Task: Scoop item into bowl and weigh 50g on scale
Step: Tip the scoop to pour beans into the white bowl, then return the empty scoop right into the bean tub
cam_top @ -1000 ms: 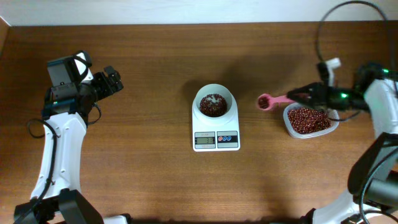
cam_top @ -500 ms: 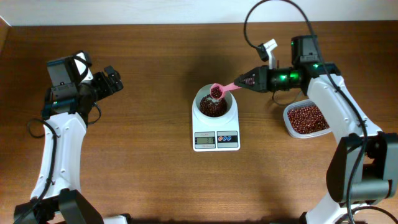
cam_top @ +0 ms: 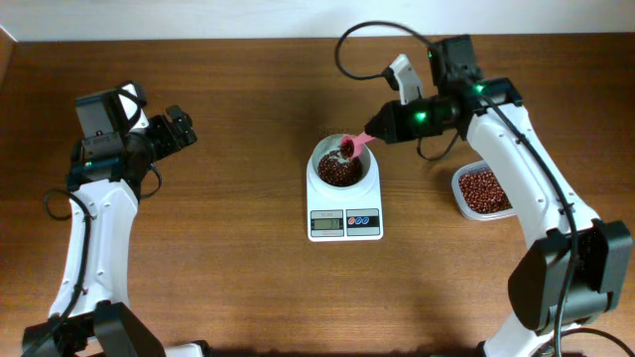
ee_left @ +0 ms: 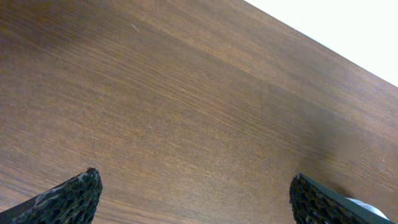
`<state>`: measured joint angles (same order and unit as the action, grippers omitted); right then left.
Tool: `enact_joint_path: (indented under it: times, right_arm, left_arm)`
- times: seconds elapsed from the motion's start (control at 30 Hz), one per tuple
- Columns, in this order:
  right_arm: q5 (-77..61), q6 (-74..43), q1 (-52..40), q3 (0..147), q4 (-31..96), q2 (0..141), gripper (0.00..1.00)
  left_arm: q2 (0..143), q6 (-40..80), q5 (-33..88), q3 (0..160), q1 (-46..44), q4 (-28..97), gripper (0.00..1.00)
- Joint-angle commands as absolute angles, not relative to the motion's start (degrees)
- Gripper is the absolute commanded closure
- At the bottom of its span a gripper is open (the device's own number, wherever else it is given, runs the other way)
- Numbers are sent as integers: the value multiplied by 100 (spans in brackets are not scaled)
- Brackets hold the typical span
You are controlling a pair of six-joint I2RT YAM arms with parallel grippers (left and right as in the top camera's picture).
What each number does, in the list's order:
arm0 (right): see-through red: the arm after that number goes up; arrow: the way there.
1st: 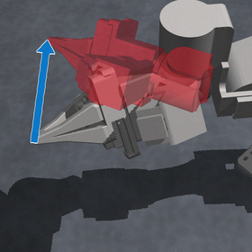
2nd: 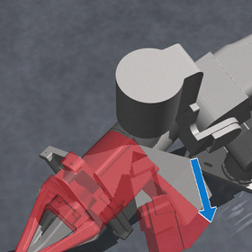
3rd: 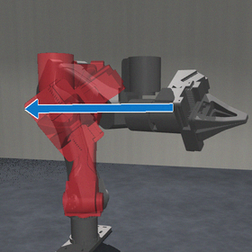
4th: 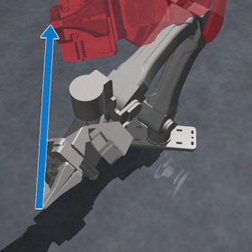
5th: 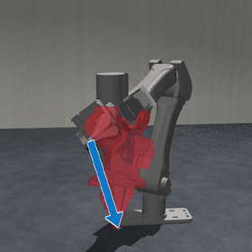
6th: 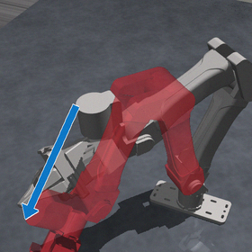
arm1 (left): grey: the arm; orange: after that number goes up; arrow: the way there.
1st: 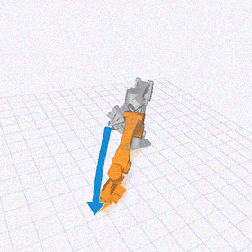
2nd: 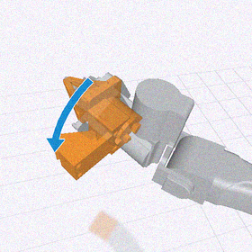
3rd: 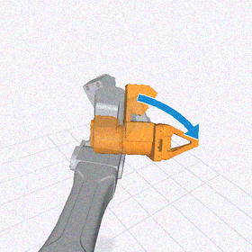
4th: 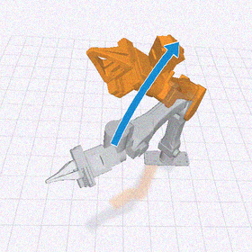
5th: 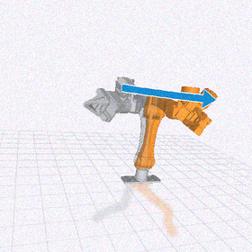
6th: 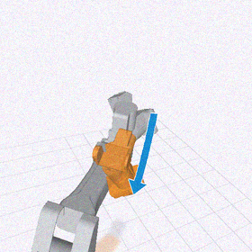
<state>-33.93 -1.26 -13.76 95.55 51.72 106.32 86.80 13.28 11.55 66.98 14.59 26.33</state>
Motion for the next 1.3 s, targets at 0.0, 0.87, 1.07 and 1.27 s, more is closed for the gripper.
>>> enact_joint_path:
  times: [0.0, 0.87, 1.07, 1.27]
  right_arm:
    - [-2220, 331, -1719, 10027, 5472, 10541, 96]
    - [-2814, 375, -1820, 10095, 5507, 10541, 96]
    - [-4204, 357, -1142, 10095, 5614, 10541, 96]
    - [-5030, 97, -209, 10097, 6195, 10213, 96]
  left_arm:
    - [8689, 1385, 1111, 6777, 1479, 2628, 1]
    - [8689, 1382, 1111, 6777, 1479, 2628, 1]
    - [8689, 1382, 1111, 6777, 1479, 2628, 1]
    - [8689, 1385, 1111, 6777, 1479, 2628, 1]
